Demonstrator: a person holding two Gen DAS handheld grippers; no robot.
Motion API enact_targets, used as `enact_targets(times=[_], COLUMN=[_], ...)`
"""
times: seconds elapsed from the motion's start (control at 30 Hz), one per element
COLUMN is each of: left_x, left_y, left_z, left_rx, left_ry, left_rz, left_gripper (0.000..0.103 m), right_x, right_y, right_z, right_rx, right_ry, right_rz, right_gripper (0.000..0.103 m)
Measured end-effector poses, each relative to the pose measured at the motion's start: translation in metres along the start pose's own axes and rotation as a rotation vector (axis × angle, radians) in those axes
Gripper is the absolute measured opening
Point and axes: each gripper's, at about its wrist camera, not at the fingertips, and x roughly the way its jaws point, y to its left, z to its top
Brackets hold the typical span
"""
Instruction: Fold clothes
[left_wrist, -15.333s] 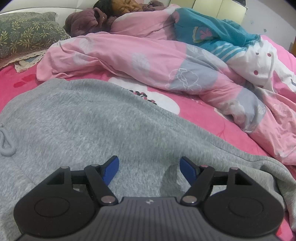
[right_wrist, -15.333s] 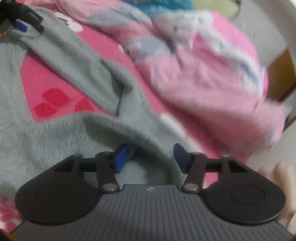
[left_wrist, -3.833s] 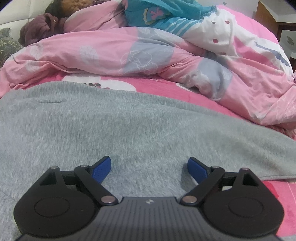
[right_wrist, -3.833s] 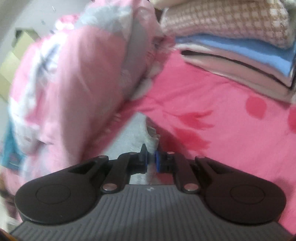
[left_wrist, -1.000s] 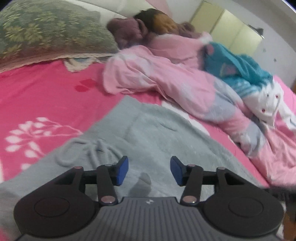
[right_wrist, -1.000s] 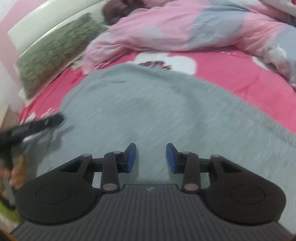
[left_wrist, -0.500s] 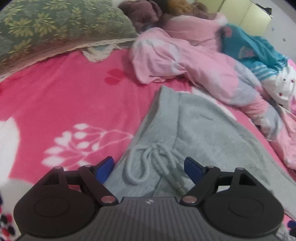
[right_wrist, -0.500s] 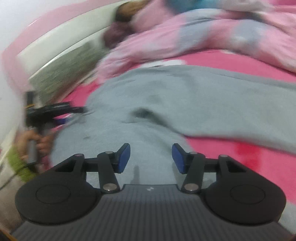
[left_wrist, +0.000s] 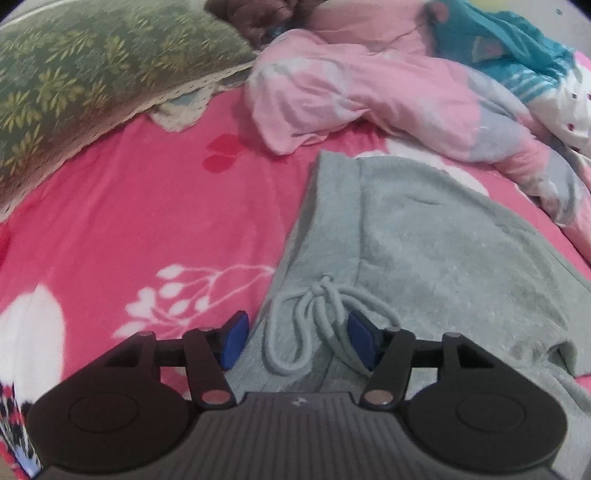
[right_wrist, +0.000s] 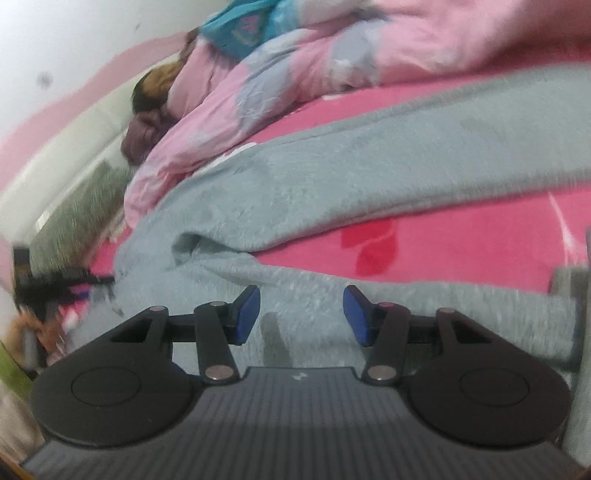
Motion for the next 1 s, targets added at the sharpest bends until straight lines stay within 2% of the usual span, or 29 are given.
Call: enact_targets(times=[0.1, 0.17, 0.27, 0.43, 0.53, 0.67, 0.77, 0.83, 0.93, 1.0], left_x=[-0.018, -0.043, -0.083, -0.160, -0.196, -0.200, -0.171, -0.142, -0.094, -0.071], left_y=[0.009, 0.017, 0.029, 0.066, 0.087, 0.091, 0.080, 0.072, 0.071, 0.077], left_z=[-0.004, -0.011, -0.022, -0.043, -0.055, -0.076, -0.094, -0.104, -0.109, -0.108], left_rx=[-0.037, -0.057, -0.085, -0.134, -0.163, -0.183, -0.217, -0.258, -0.397, -0.505], left_ry=[-0.041, -0.099, -0.184, -0.312, -0.366, -0.307, -0.210, -0.138, -0.033, -0.006], left_rz=[-0.009, -0.017, -0.031, -0.012, 0.000, -0.093, -0.208, -0.292, -0.366, -0.380], left_gripper=[0.062, 0.070, 0.075, 0.075, 0.081, 0.082, 0.082, 0.082, 0.079, 0.078], right_x=[-0.004, -0.009, -0.022, -0.064, -0.102, -0.164, -0.199, -0.209, -0.210, -0.209], right_y=[0.012, 0.018, 0.027, 0.040, 0.034, 0.017, 0.005, 0.000, 0.001, 0.004], right_z=[0.000, -0.001, -0.006, -0.012, -0.009, -0.007, -0.011, -0.018, -0.028, -0.034], right_rx=[-0.083, -0.107, -0.136, -0.177, -0.138, -0.052, 0.035, 0.077, 0.097, 0.095], right_ry=[-0.004, -0.005, -0.001, -0.018, -0.065, -0.183, -0.243, -0.252, -0.234, -0.219], right_rz=[-0.009, -0.003, 0.039, 0.105, 0.123, 0.091, 0.113, 0.139, 0.142, 0.144], right_gripper=[0.049, 0.049, 0.049, 0.051, 0.051, 0.055, 0.058, 0.059, 0.060, 0.059])
